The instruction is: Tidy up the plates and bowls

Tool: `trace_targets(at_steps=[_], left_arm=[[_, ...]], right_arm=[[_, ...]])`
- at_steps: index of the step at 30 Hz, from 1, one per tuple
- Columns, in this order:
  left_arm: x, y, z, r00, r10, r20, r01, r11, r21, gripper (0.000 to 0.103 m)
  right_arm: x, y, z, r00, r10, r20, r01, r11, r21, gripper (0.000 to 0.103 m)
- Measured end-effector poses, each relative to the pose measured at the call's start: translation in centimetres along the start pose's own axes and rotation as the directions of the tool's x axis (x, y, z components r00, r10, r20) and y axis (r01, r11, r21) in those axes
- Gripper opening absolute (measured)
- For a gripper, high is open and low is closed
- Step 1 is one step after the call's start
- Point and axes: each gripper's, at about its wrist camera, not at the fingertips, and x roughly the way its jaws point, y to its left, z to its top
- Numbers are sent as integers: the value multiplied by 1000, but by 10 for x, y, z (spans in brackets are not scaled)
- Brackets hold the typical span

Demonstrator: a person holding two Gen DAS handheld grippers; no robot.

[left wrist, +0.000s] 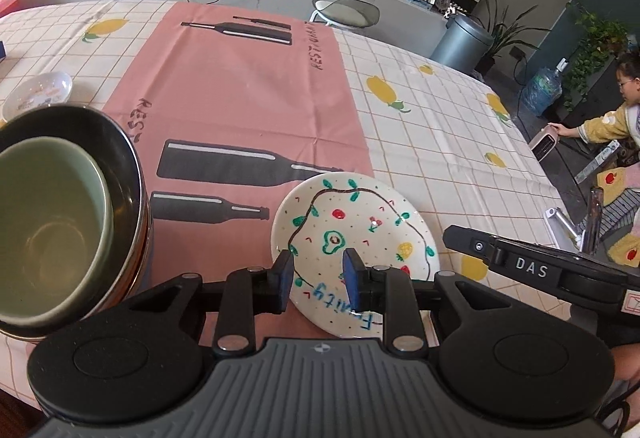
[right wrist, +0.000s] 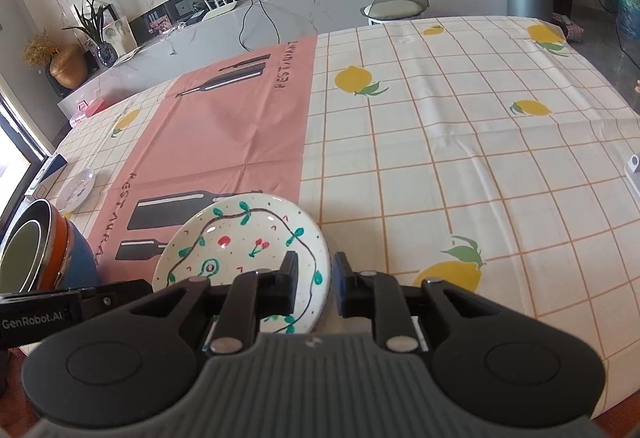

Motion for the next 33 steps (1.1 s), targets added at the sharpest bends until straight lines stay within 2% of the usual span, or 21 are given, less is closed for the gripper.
trace_targets(at_steps=[8,13,18,25,33], left_arm=[[-34,10,30,999,-54,-10,54,995,81,30],[-62,27,53,996,-54,73,46,992,118,30],[-85,50,73,990,-66,122,50,990,128,30],[-93,105,106,990,-65,123,50,992,119,30],[-81,184,129,993,-7,117,6,1000,10,32]], right_arm=[[-7,27,23,999,40,-6,-40,994,-103,18],[-7,57,38,997,74,-1,-73,978,-198,26],[-1,83,51,994,107,-21,-109,962,-250,33],[17,105,72,988,138,-67,-150,960,-237,36],[59,136,99,967,208,-145,-231,958,-171,37]])
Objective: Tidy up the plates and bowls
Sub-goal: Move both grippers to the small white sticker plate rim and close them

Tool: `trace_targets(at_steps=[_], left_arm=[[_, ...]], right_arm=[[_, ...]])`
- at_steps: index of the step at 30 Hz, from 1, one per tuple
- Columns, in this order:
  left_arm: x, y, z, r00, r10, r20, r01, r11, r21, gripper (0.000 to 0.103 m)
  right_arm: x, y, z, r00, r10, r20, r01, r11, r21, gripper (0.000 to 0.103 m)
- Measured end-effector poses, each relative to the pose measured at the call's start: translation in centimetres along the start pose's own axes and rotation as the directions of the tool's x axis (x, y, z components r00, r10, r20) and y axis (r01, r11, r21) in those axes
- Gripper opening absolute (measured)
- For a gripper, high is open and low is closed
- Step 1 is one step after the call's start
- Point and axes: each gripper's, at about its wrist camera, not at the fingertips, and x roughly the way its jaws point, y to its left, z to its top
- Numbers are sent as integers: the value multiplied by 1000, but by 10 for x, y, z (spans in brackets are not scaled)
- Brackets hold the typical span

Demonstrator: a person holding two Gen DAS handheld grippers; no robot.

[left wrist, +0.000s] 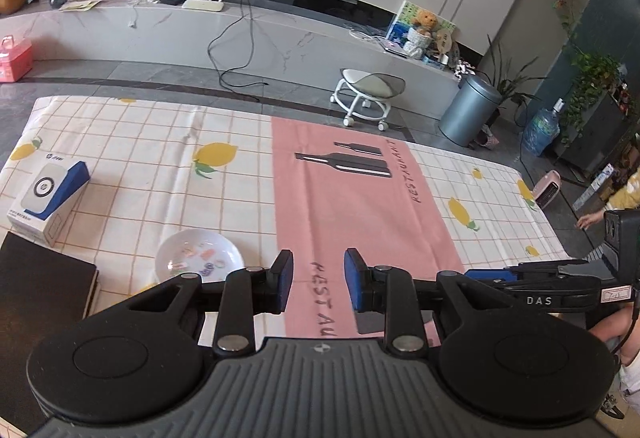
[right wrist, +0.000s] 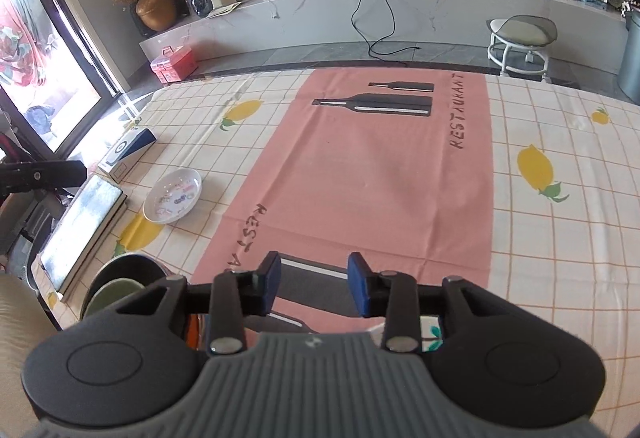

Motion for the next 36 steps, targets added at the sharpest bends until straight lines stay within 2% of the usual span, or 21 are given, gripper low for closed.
trace_targets(at_steps=[5,9,16,21,24,31,36], left_arm=[[18,51,-1,999,38,-16,-40,991,-126,34],[33,86,-9,998,56,-37,-63,976,-208,34],[59,121,-20,992,85,-92,-108,952,-288,34],[71,133,-22,992,85,-96,-111,943,-313,35],[80,140,-23,992,82,-94,-109,936,-336,39],[92,149,-23,993,81,-88,-108,920,-377,40],[98,152,-23,992,78,-97,-110,914,-390,40]], right_arm=[[41,16,24,992,95,-80,-91,994,53,37],[80,29,41,973,174,-149,-159,982,106,37],[140,50,61,934,251,-254,-209,961,182,36],[174,68,75,908,259,-330,-212,962,171,35],[191,77,80,896,263,-359,-215,962,168,35],[218,85,85,885,263,-385,-198,960,199,35],[222,88,86,886,266,-379,-201,958,203,35]])
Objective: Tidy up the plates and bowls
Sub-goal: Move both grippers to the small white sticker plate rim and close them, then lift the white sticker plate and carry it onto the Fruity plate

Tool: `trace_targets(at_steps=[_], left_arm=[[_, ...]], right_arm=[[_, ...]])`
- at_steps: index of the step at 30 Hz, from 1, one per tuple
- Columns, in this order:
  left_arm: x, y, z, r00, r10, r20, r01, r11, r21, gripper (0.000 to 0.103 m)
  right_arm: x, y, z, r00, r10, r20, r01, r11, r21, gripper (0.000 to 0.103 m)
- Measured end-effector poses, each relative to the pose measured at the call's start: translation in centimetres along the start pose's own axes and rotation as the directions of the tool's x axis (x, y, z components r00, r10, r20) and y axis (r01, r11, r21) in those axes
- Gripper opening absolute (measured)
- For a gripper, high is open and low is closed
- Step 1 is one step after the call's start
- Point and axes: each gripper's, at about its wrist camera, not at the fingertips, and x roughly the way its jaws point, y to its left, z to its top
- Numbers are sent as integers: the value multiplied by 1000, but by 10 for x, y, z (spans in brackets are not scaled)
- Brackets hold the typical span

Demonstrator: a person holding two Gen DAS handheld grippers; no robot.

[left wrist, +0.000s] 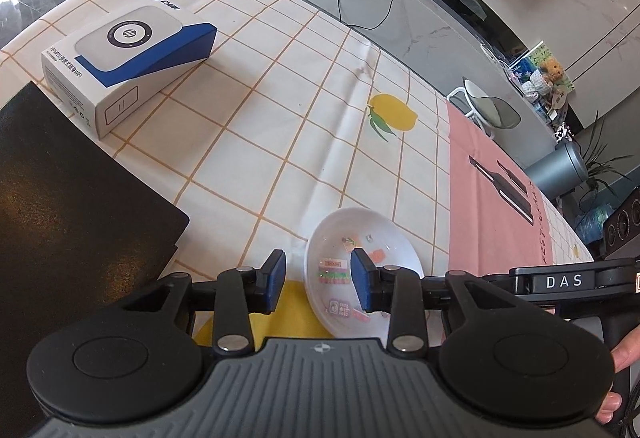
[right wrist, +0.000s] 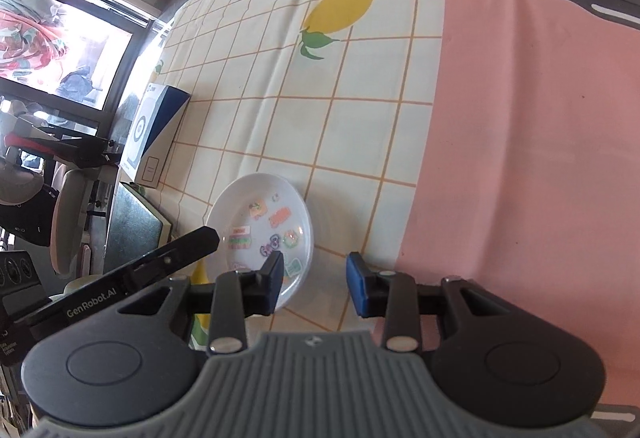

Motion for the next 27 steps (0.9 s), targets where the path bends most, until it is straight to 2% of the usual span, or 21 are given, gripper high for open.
trace_targets(at_steps=[12,14,19,20,24,27], left_arm=[[5,4,0,1000,-18,9,18,999,-32,39],[6,5,0,1000,-13,13,14,999,-36,32],[8,4,-1,1000,-2,16,3,1000,-28,16],[9,3,-2,1000,-4,16,4,1000,-23,11],[6,1,-5,1000,9,28,-9,1000,-20,4],[-3,-1,-6,999,-22,37,23,999,-26,3]], right_arm=[[5,-2,3,1000,17,14,-18,1000,16,33],[4,-4,3,1000,19,20,-19,1000,23,30],[8,-4,2,1000,17,25,-18,999,29,10],[9,-5,1,999,21,30,-22,999,35,10],[11,-5,-1,999,20,41,-22,999,47,1],[6,-7,-3,999,21,49,-24,998,64,0]])
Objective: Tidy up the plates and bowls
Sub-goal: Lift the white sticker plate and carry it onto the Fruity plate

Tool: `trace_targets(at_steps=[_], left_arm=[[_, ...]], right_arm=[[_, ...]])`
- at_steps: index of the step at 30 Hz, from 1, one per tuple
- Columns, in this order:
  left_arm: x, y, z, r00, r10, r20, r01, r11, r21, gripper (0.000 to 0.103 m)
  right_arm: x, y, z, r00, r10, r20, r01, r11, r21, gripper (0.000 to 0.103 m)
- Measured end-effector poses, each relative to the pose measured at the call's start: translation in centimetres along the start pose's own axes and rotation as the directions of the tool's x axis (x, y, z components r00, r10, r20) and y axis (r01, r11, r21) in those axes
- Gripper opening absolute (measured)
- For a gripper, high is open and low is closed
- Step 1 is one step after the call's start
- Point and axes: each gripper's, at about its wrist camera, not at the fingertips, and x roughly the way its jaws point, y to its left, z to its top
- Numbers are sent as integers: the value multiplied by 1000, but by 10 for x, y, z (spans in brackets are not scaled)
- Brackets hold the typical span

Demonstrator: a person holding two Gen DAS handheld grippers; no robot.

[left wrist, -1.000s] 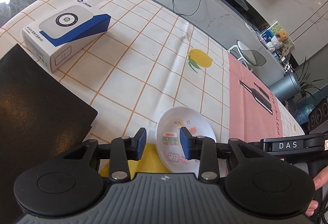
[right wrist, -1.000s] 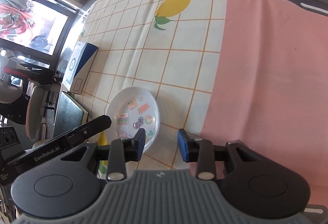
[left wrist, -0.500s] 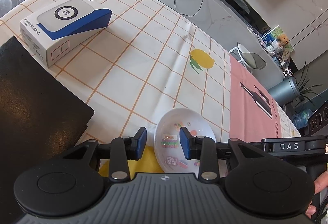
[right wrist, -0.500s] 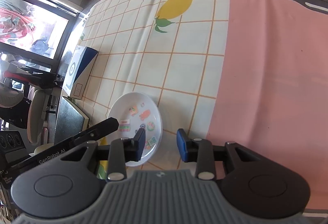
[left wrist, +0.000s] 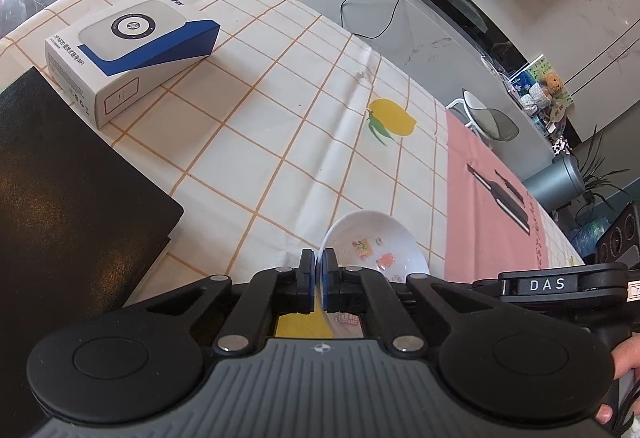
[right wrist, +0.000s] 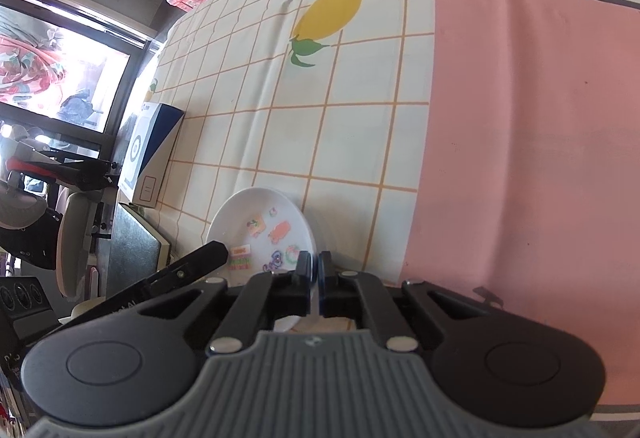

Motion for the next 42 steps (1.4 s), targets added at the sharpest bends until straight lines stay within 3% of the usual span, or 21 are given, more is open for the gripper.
trace_targets(at_steps=[13,21,32,42], left_arm=[[-70,-73,-7,993,-59,99,52,996,67,4],[-103,-129,-33,989,-101,105,85,986,142,5],[-104,-184,-92,986,-163,23,156,969,191,4],[-75,-224,-154,977,-197,-82,211,950,232,4]], right_arm=[[-85,-4,-24,985,101,140,-108,993,44,0],[-155,-16,-65,963,131,234,-152,986,71,0],[-221,-61,-128,949,86,304,-135,981,143,1],[-262,-128,-198,937,14,349,-105,964,244,1]])
